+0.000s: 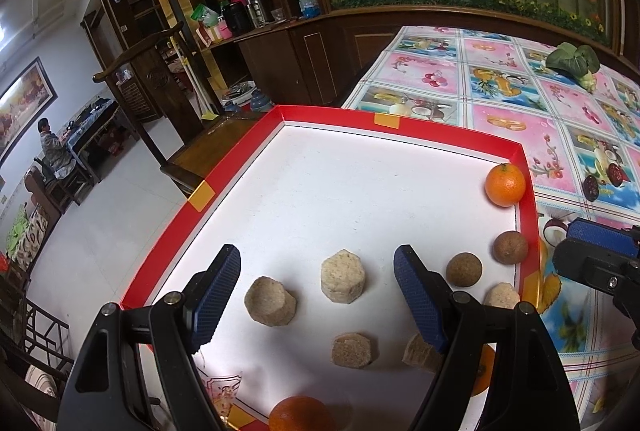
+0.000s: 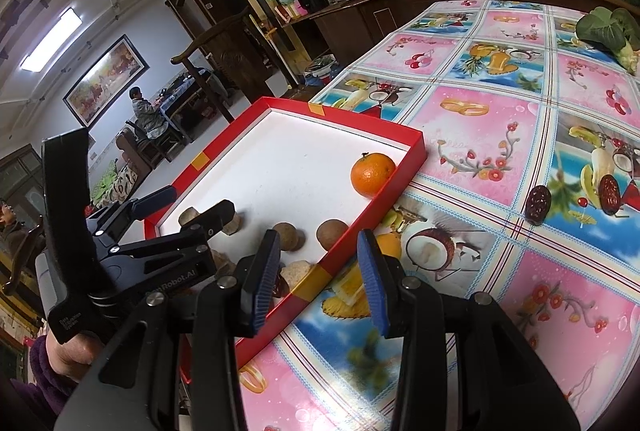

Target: Organize fruits

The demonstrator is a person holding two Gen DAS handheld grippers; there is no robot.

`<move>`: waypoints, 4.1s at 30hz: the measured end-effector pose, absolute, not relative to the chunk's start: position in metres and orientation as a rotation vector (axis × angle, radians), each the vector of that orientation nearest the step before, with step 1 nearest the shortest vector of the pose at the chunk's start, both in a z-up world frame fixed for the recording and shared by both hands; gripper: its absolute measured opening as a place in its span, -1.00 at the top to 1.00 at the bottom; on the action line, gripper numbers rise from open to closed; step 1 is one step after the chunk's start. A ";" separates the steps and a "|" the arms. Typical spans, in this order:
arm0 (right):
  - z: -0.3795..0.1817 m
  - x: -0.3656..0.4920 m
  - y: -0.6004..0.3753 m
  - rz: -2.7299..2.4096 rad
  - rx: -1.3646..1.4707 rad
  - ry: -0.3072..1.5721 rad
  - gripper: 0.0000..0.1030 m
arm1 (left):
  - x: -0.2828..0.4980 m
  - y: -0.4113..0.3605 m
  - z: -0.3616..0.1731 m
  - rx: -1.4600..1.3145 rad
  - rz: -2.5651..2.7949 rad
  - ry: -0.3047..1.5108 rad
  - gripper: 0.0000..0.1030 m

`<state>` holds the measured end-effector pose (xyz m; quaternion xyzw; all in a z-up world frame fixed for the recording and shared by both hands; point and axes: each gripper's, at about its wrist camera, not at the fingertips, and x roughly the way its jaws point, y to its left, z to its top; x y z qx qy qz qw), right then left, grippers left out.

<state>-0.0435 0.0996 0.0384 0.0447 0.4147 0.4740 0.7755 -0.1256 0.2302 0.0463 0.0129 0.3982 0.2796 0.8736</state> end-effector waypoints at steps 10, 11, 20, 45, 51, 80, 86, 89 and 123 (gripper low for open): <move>0.050 0.012 0.003 0.779 0.124 0.770 0.18 | -0.110 0.182 0.062 0.109 0.423 0.795 -0.53; 0.046 0.020 -0.010 0.747 0.129 0.776 0.18 | -0.106 0.175 0.062 0.121 0.402 0.794 -0.53; 0.026 0.063 -0.041 0.643 0.089 0.850 0.18 | -0.079 0.125 0.055 0.155 0.268 0.809 -0.53; 0.042 0.083 -0.047 0.512 0.055 0.892 0.62 | -0.018 0.063 0.035 0.128 0.070 0.943 -0.53; 0.041 0.093 -0.069 0.486 0.167 0.930 0.62 | 0.006 0.067 0.017 0.076 0.073 1.003 -0.47; 0.055 0.078 -0.073 0.559 0.248 0.879 0.61 | -0.020 0.042 0.048 0.146 0.063 0.823 0.68; 0.074 0.050 -0.059 0.658 0.240 0.750 0.61 | -0.060 0.050 0.076 0.082 0.014 0.737 0.68; 0.080 0.032 -0.045 0.734 0.214 0.683 0.61 | -0.081 0.071 0.084 0.044 0.035 0.709 0.68; 0.037 -0.071 0.175 1.096 -0.011 0.868 0.60 | -0.165 0.260 0.057 -0.077 0.519 0.727 0.68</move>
